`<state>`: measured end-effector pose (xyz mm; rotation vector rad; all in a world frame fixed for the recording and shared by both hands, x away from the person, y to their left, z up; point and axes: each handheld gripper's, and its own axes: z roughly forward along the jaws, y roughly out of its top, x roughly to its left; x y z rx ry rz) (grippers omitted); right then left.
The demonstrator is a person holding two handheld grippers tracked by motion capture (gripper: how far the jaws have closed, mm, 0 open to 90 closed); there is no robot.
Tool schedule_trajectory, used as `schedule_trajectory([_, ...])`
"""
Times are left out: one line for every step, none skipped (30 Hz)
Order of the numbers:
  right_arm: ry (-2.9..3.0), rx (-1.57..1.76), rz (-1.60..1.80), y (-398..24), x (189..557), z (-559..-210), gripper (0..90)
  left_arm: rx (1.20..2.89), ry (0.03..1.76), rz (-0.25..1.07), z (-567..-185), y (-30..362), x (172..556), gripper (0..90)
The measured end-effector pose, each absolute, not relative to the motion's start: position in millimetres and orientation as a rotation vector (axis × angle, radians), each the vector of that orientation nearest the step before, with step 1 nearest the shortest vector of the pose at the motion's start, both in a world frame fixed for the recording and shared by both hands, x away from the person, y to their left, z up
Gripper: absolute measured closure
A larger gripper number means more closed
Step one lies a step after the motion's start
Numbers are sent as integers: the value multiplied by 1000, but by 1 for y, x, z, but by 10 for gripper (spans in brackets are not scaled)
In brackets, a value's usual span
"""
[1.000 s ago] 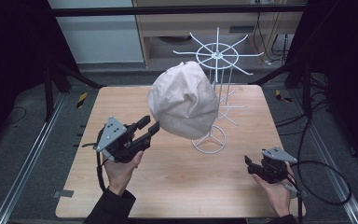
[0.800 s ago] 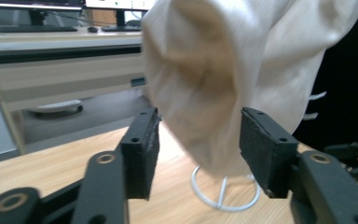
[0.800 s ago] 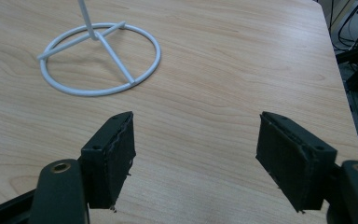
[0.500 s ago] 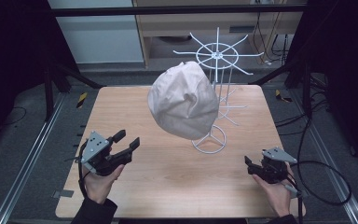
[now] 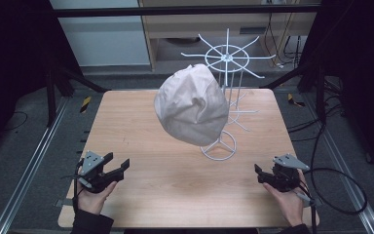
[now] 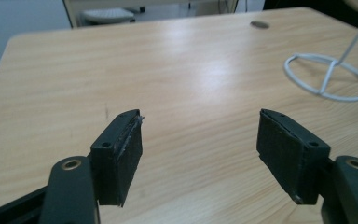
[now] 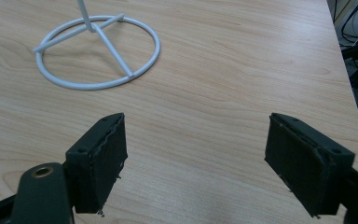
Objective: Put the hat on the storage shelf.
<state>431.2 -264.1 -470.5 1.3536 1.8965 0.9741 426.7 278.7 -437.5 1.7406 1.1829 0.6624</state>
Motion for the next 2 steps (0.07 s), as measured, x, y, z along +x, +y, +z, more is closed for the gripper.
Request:
schedule_trajectory([1895,1355,975,-265,431,-471,205,1753,1213,652,-445,282,429,290])
schedule_trajectory([1895,1358,976,-265,431,-471,205,1753,1213,652,-445,282,429,287])
